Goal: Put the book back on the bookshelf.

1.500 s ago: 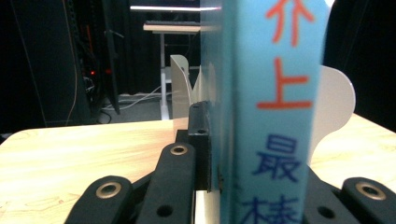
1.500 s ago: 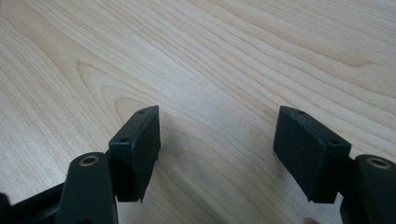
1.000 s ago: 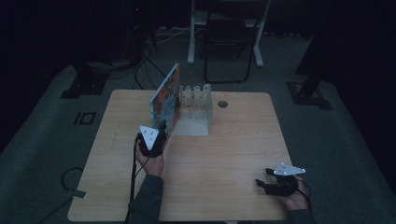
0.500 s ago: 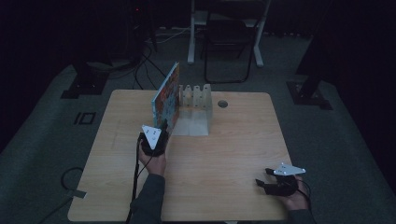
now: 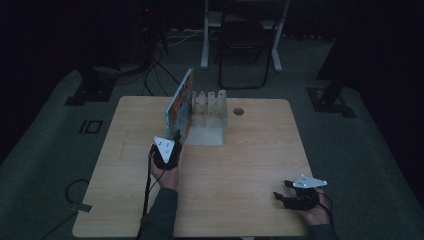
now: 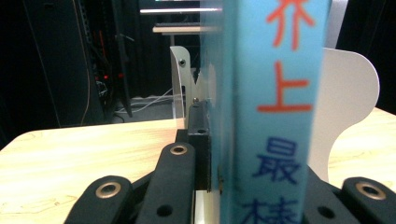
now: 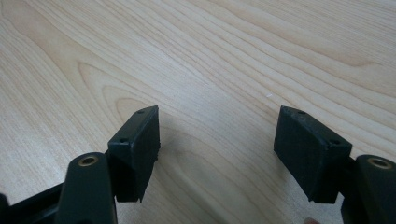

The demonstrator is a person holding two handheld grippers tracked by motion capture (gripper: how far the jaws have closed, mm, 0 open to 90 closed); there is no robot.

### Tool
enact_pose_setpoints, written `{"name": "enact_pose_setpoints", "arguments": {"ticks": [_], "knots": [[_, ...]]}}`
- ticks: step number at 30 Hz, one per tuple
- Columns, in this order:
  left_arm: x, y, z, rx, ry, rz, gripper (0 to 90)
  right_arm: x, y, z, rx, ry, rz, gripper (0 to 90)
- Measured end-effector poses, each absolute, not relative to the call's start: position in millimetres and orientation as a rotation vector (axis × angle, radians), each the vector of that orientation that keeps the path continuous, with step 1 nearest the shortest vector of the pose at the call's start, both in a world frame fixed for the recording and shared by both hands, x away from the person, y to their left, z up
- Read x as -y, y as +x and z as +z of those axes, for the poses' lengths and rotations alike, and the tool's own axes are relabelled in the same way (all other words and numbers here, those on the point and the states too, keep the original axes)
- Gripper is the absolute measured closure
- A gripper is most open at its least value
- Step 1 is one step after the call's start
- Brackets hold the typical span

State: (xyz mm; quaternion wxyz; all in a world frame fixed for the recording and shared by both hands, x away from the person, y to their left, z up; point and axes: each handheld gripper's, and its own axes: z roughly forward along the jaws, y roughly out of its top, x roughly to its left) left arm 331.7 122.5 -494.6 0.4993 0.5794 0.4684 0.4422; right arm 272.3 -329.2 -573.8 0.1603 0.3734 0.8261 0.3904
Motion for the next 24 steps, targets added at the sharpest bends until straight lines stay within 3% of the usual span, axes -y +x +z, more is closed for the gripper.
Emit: {"name": "enact_pose_setpoints", "arguments": {"ticks": [24], "knots": [[-129.1,319.7,-509.2,-1.145,1.399,1.040,80.9,329.0,272.3,-573.9,-2.360,1.061,1.114,30.6]]}}
